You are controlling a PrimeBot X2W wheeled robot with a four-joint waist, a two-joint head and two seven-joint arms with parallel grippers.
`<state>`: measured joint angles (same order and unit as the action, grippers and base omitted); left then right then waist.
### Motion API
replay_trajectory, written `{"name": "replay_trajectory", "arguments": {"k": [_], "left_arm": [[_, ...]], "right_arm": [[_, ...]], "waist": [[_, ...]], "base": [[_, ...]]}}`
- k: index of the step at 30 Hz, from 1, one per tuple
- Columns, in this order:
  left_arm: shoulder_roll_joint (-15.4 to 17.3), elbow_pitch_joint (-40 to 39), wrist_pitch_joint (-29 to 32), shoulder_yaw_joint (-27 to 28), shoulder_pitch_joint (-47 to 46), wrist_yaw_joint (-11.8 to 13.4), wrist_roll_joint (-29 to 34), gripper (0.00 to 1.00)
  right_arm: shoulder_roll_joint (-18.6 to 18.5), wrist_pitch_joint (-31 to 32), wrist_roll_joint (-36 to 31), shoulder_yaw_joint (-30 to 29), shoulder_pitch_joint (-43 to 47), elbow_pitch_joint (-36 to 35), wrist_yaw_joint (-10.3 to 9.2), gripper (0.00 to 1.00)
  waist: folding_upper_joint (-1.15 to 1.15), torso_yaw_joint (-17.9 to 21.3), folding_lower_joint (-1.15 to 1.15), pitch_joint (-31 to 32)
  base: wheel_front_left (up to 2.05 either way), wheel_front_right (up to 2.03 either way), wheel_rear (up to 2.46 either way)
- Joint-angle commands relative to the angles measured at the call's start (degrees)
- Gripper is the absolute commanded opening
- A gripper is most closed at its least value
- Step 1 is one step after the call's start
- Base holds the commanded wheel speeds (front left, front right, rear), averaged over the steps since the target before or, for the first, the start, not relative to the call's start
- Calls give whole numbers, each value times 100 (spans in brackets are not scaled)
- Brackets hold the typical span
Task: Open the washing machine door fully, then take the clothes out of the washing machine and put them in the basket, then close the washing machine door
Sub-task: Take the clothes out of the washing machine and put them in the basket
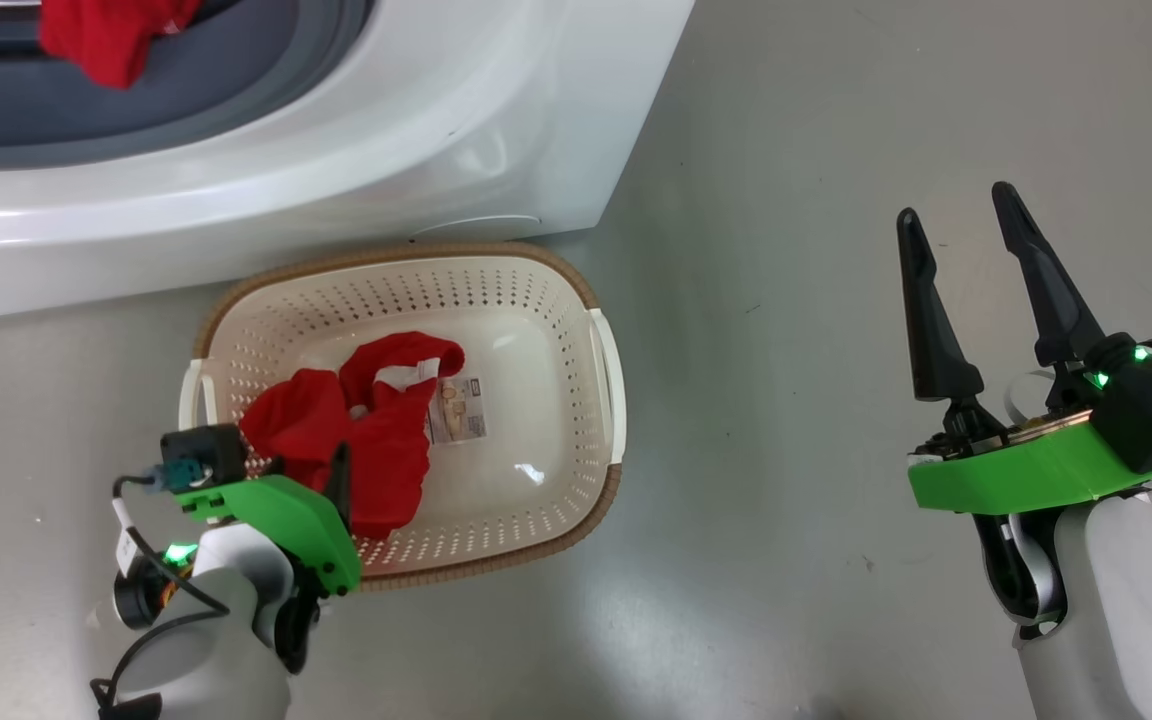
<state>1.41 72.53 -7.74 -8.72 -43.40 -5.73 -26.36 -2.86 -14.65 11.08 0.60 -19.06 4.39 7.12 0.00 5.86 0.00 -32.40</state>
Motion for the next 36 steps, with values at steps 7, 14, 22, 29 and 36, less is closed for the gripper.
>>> {"name": "replay_trajectory", "arguments": {"k": [7, 14, 22, 29, 36], "left_arm": [[147, -188, -344, -120, 5, -86, -451, 100], [147, -810, -712, -399, 217, -22, -585, 100], [147, -2821, -724, 162, 1033, 369, -82, 100], [147, -4301, -725, 465, 1745, 544, 377, 100], [147, -5266, -725, 684, 2324, 594, 656, 100]], "right_arm": [[-1, -35, -19, -18, -28, -6, 36, 100], [-1, -35, -109, -217, 65, 206, 36, 100], [-1, -35, -210, -298, 191, 450, 36, 100], [-1, -35, -153, -288, 296, 550, 36, 100], [-1, -35, -87, -294, 449, 685, 36, 100]], "waist": [[0, -100, 0, 194], [0, -264, 0, 555], [0, -425, 0, 1056], [0, -490, 0, 1469], [0, -517, 0, 1879]], "base": [[0, 0, 0], [0, 0, 0], [0, 0, 0], [0, 0, 0], [0, 0, 0]]}}
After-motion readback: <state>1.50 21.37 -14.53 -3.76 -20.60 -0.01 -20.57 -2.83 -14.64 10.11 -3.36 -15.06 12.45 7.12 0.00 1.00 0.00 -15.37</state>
